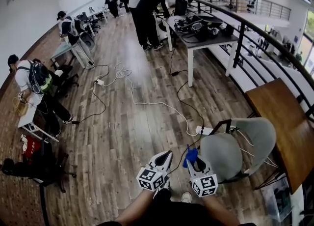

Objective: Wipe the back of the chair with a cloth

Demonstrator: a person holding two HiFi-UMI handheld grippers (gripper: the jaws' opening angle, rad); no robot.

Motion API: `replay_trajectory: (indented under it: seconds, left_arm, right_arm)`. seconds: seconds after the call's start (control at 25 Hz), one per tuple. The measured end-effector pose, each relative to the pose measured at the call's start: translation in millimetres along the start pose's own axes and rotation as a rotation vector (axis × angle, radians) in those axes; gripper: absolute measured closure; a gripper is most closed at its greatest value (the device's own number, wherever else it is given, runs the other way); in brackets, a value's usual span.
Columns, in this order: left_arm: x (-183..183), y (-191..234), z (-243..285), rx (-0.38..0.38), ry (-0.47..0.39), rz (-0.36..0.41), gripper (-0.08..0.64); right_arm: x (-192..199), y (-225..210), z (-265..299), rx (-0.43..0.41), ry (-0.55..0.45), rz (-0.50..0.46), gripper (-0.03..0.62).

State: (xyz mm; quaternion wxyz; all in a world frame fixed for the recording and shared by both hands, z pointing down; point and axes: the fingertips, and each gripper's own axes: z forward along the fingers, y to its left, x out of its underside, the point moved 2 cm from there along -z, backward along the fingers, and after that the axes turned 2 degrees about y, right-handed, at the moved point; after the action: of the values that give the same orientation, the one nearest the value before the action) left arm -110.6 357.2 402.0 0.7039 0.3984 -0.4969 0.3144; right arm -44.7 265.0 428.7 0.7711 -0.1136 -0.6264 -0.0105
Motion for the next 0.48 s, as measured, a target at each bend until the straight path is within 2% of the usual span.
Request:
replay_trajectory:
  seconds: [0.24,0.48]
  left_arm:
    - [-36,34,45,0.101,-0.013,0.055,0.561]
    - [-53,76,60,0.163,0.01,0.096,0.561]
  right_arm:
    - [-42,-21,46,0.089,-0.068,-0.031,0.476]
    - [-47,-24,85,0.179,-0.062,-0.019,0.476]
